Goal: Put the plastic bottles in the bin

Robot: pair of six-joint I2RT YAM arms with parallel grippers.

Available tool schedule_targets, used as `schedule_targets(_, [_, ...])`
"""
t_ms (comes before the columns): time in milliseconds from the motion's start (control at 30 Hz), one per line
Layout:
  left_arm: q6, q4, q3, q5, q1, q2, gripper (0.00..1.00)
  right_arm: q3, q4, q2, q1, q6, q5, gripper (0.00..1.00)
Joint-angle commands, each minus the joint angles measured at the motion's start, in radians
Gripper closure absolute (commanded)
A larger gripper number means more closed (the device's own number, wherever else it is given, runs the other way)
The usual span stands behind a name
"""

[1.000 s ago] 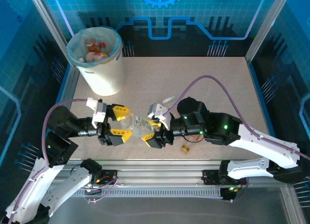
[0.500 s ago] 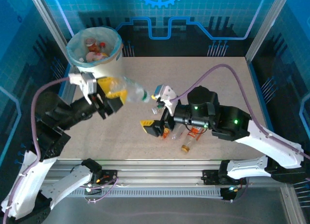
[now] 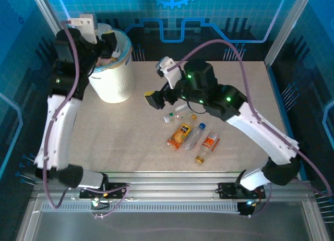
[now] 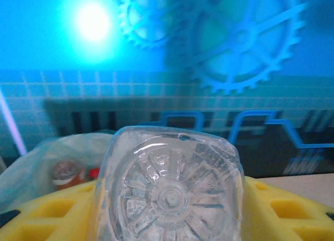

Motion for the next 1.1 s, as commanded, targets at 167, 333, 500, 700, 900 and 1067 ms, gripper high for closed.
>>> schedule_targets(167, [0.077,0.133,0.243,0.032,0.122,0.352,0.53,0.107,-0.052,0.147,-0.032,-0.086,-0.124,0.01])
schedule_targets(333, [0.157,0.203,0.340,0.087,0.126,0.522,0.52,0.117,-0.064,0.189,-0.048,-0.083,-0.133,0.02])
schedule_targets(500, [0.187,0.155,0.419,0.109,0.126,0.627,0.35,0.123,-0.081,0.194,-0.060,-0.086,-0.128,0.02])
schedule_targets(700, [0.182,0.125,0.382,0.136,0.126,0.586,0.16,0.107,-0.082,0.176,-0.066,-0.063,-0.125,0.02])
schedule_targets(900, [0.180,0.144,0.276,0.146,0.126,0.483,0.20,0.098,-0.082,0.150,-0.065,-0.027,-0.147,0.04])
schedule_targets(1067, [0.163,0.079,0.302,0.142,0.143,0.522,0.30,0.062,-0.075,0.114,-0.062,-0.010,-0.151,0.04])
